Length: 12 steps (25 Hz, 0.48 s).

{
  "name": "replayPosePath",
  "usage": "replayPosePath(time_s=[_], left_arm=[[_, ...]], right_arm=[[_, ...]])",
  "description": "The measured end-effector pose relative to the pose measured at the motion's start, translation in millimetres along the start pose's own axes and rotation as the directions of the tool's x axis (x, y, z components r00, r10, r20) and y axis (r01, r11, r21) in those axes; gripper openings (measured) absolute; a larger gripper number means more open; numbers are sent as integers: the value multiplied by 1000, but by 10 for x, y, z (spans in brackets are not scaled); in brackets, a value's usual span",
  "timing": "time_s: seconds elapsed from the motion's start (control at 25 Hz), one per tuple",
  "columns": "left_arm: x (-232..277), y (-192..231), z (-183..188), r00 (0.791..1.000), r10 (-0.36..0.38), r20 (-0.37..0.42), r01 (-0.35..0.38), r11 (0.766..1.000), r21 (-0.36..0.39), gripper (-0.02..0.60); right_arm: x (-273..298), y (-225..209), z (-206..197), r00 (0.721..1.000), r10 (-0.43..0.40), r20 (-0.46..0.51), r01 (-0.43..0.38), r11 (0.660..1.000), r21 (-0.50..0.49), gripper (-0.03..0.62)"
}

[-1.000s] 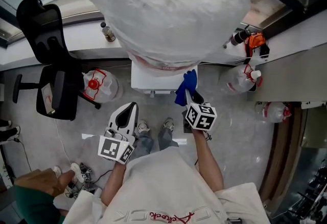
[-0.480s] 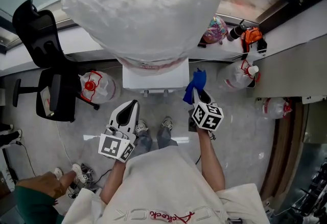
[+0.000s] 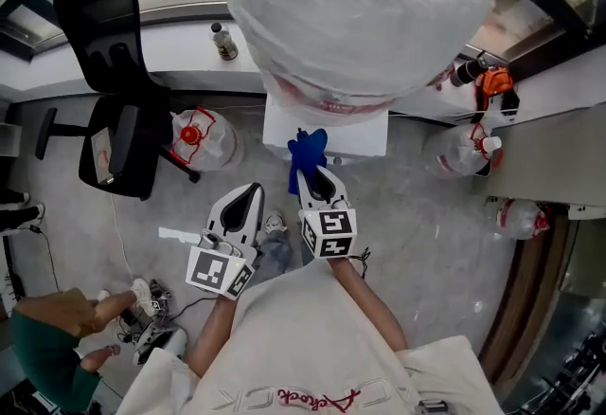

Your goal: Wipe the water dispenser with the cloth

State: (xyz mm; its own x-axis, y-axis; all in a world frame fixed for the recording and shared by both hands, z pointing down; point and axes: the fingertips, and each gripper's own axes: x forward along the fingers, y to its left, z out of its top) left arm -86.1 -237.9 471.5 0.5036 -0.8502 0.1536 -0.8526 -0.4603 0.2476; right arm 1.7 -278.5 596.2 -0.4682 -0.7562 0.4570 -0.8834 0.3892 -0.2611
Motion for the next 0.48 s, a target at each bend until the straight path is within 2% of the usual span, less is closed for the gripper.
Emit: replayPosePath(time_s=[0.12,0.28,0.36,0.48], left_arm=[[-245,183,-47,999,34,-11,-34,999,-8,11],[-503,467,-96,997,72,-27,-72,997,-10,11],[-596,579,-105,996,86,-38,-87,996,-2,11],[-682,714,-99,994,103,-47,-102,995,15,11]], right_arm=[[216,449,-212,997,75,-12,-76,997,-34,97],[631,817,-453,992,117,-44,-120,991,-54,97],[786,854,-534,992,115,-57,-119,991,-60,97],[895,656,-565,996,68,-54,-72,995,-70,97]])
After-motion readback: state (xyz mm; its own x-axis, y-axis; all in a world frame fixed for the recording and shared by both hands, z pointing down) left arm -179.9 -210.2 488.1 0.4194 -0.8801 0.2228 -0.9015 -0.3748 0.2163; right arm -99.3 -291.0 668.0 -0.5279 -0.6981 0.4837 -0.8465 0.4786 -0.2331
